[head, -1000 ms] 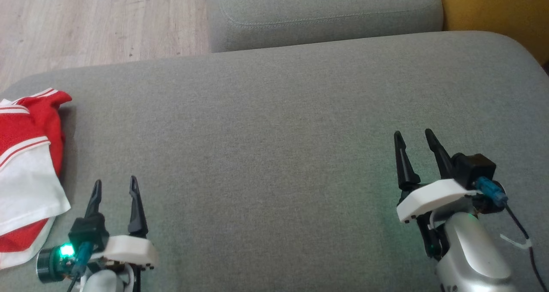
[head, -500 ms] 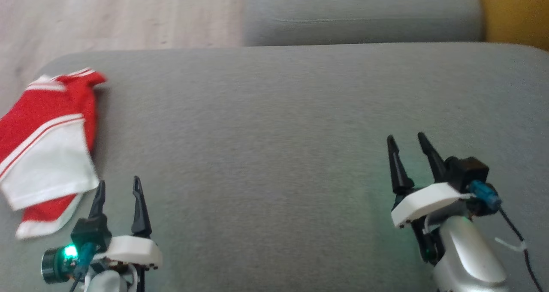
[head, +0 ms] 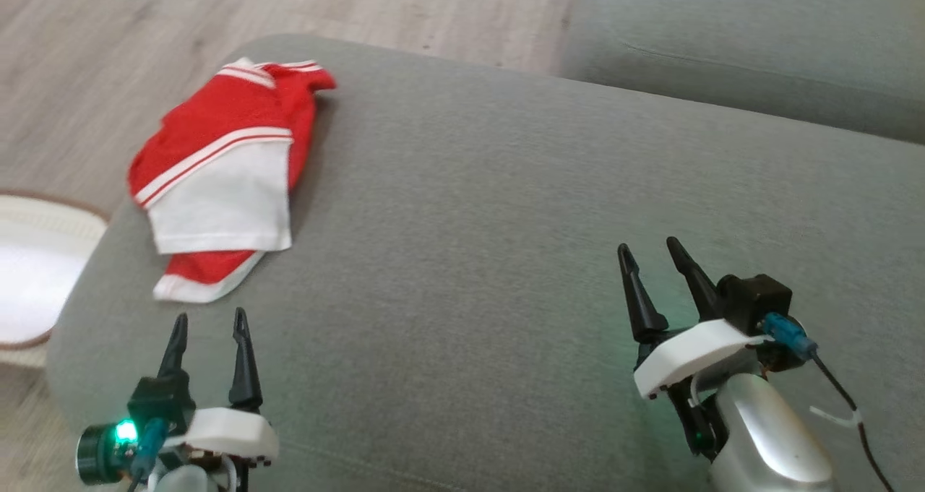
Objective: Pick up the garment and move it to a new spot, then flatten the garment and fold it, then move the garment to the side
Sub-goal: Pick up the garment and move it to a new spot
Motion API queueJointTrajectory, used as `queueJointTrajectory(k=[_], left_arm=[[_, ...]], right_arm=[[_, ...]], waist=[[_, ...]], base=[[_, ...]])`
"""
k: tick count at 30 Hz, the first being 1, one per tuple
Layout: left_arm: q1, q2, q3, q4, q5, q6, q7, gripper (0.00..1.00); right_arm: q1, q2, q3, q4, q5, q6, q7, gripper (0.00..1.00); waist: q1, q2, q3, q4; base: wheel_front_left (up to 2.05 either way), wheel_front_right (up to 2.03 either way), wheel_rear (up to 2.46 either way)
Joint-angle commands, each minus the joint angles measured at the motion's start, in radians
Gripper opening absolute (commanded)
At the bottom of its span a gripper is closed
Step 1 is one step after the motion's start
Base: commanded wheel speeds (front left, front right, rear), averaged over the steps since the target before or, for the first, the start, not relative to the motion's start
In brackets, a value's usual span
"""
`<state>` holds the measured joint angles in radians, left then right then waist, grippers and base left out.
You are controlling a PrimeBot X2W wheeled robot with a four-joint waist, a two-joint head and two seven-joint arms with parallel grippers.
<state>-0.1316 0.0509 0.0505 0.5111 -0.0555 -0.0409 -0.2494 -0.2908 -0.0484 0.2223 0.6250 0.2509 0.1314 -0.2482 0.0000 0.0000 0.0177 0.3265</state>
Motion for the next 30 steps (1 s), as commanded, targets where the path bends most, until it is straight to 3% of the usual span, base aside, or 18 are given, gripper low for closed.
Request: queueJointTrajectory(k=[1,17,30], left_arm=[[-0.025,0.006,0.03,-0.037,0.006,0.0,-0.012,1.0],[-0.104,0.036,0.07,-0.056,0.007,-0.018,-0.012,1.0],[-0.492,0.219,0.078,0.206,-0.037,-0.077,-0.012,1.0]], right_arm=[[-0.025,-0.002,0.023,-0.024,0.006,-0.001,-0.014,1.0],[-0.028,-0.002,0.016,-0.015,-0.008,-0.001,-0.014,1.0],[-0.117,-0.012,0.004,-0.046,-0.095,-0.001,-0.014,1.0]], waist=[[0.0,0.0,0.001,0.027],[0.0,0.0,0.031,0.031],[0.0,0.0,0.227,-0.048]], base=[[0.0,0.0,0.0],[0.0,0.0,0.0],[0.0,0.0,0.0]])
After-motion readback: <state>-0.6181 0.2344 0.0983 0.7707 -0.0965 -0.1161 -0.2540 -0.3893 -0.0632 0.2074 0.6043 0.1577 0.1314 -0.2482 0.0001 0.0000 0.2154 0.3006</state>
